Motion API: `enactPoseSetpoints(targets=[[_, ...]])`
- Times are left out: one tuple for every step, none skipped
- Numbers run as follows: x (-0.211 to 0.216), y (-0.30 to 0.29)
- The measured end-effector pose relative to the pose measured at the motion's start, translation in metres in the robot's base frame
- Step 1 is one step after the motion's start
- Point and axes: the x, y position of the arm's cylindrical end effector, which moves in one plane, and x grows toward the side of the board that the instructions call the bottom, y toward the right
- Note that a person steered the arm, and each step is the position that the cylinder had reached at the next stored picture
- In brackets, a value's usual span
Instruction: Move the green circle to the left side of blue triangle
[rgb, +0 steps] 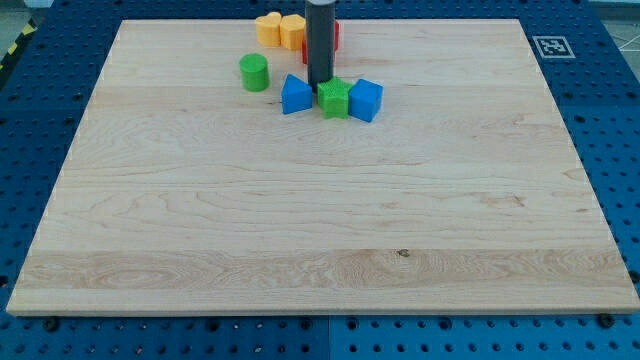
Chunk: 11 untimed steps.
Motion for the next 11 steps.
enactPoseSetpoints(targets=[[0.022,0.006],[-0.004,-0.007],[-0.042,-0.039],[-0.081,-0.087],[-0.078,-0.109],[-0.052,-0.096],[-0.034,-0.075],[-0.033,-0.074],[-0.033,-0.072],[-0.033,-0.070],[-0.033,-0.067]])
